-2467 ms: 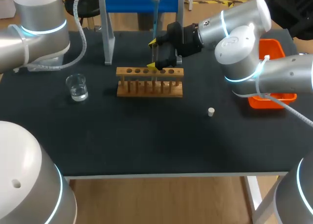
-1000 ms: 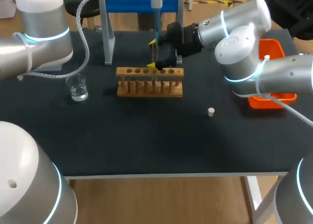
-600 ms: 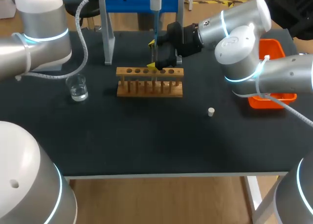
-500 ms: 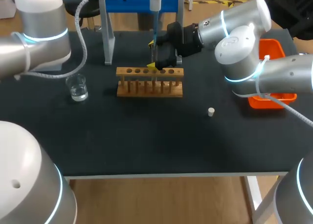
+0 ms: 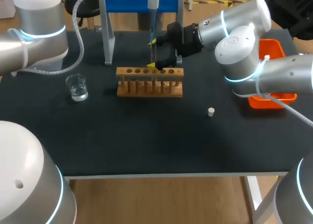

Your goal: Invert the test tube, pick up the pipette, mount the tip to pipette, aspirate from beaker and dispense into the tube, eject the tip, return the pipette, and cap with the stopper.

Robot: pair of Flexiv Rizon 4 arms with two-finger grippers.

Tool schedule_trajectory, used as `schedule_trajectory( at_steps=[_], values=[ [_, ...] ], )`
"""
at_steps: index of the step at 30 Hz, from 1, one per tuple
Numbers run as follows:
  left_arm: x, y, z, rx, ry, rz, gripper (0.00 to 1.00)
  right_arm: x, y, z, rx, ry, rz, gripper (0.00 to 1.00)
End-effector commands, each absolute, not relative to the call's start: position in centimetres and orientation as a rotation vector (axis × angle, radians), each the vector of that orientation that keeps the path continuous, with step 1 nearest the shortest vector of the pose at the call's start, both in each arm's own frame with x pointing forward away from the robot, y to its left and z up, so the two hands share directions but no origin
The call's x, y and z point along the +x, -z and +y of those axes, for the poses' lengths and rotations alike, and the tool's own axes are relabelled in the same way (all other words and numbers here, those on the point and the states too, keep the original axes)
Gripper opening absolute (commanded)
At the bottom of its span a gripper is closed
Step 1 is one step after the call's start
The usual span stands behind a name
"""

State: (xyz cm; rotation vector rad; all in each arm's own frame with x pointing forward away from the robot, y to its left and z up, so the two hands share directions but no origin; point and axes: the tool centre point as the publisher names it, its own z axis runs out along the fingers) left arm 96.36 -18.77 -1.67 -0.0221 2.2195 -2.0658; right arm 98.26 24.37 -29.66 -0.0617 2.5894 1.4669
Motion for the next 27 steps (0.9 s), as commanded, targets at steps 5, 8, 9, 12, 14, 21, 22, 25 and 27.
schedule_trajectory(
  at_steps=[5,8,9,12,14,21,22,25,27],
  values=[
    [96.84,1.61,-18.76,-0.009,2.067,2.211,0.0,98.3,29.59,24.32,-0.063,-1.465,2.593,1.0],
    [96.98,1.62,-18.8,-0.004,2.068,2.206,0.0,98.3,29.59,24.32,-0.063,-1.465,2.593,1.0],
    [97.02,1.63,-18.81,-0.004,2.069,2.205,0.0,98.3,29.59,24.32,-0.063,-1.465,2.593,1.0],
    [97.11,1.67,-18.84,0.0,2.081,2.194,0.0,98.3,29.59,24.32,-0.063,-1.465,2.593,1.0],
    [97.15,1.69,-18.88,0.004,2.09,2.186,0.0,98.3,29.59,24.32,-0.063,-1.465,2.593,1.0],
    [97.23,1.69,-19.07,0.017,2.1,2.181,0.0,98.3,29.59,24.32,-0.063,-1.465,2.593,1.0],
    [97.23,1.68,-19.08,0.019,2.102,2.18,0.0,98.3,29.59,24.32,-0.063,-1.465,2.593,1.0],
    [97.2,1.64,-19.17,0.029,2.111,2.176,0.0,98.3,29.59,24.32,-0.063,-1.465,2.593,1.0],
    [97.17,1.63,-19.25,0.035,2.115,2.176,0.0,98.3,29.59,24.32,-0.063,-1.465,2.593,1.0]
  ],
)
